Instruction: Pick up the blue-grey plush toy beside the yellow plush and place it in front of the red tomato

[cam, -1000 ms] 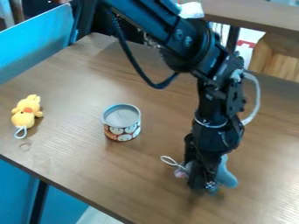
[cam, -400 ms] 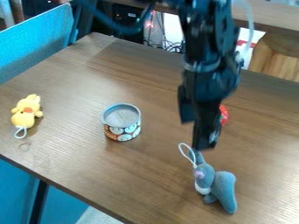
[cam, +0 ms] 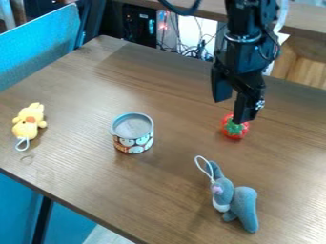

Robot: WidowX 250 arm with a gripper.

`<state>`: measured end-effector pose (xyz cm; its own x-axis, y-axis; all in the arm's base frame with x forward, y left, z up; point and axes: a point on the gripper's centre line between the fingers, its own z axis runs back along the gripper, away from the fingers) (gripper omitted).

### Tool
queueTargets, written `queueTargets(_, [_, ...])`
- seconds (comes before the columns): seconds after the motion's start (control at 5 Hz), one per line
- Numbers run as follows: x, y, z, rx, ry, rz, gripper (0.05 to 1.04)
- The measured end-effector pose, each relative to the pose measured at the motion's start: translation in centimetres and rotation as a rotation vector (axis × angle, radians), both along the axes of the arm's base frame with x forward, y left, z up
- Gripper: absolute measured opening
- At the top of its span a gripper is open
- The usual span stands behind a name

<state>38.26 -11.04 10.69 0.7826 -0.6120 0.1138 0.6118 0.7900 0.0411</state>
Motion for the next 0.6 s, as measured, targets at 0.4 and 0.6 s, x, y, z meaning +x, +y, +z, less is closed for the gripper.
queueTargets(0.4, [2.75, 0.46, -0.24, 0.065, 0.000, 0.198, 1.005])
queueTargets(0.6, [2.20, 0.48, -0.24, 0.030, 0.043, 0.414, 1.005])
